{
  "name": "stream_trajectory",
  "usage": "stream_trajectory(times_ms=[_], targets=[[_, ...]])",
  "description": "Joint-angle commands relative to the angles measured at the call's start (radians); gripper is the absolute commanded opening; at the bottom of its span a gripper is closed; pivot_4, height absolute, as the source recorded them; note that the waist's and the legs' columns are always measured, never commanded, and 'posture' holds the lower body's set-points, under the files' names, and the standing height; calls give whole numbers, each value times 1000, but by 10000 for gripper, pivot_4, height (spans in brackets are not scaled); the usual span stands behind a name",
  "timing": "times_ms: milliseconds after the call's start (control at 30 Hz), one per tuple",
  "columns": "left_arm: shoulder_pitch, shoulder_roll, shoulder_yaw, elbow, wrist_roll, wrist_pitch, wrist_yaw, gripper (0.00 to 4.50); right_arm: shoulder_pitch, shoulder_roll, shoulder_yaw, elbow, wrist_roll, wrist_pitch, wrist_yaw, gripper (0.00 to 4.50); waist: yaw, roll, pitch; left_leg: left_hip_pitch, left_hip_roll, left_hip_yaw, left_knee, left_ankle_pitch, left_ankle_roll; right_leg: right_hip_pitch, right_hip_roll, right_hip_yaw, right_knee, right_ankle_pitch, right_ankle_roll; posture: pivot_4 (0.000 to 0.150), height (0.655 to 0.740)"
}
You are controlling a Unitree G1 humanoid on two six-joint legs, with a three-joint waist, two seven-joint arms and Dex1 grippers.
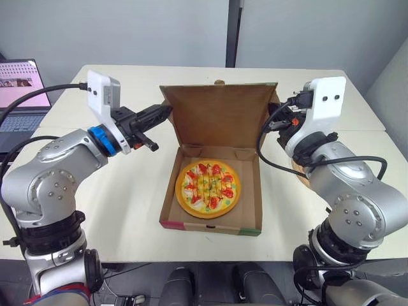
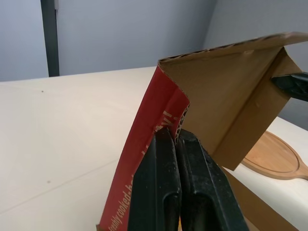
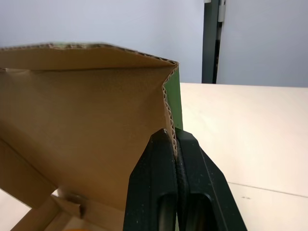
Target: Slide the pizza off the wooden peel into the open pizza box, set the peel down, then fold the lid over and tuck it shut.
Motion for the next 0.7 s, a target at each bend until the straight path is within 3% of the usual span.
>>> stream_trajectory(times_ms=[33,233,467,700], targets=[[45,-13,9,-97,-108,23,10,390,29,45,20,-77,79,57,58,0,-1,0,0,0,0,0,0,0,0,0,0,0,0,0,0,1500,7306],[126,16,58,-134,-187,13,24,390,99,88,6,-153,84,131,93,0,-4,0,0,2,0,0,-1,0,0,0,0,2,0,0,0,1500,7306],[35,210,29,43,-158,-18,-154,390,84,68,-17,-157,79,151,145,0,-6,0,0,3,0,1,-1,0,0,0,4,1,-1,-1,-1,1500,7306],[13,288,-27,100,-173,3,-261,390,86,74,-14,-161,80,157,156,0,-5,0,0,2,0,1,-8,0,0,-2,3,2,-4,-2,-2,1500,7306]])
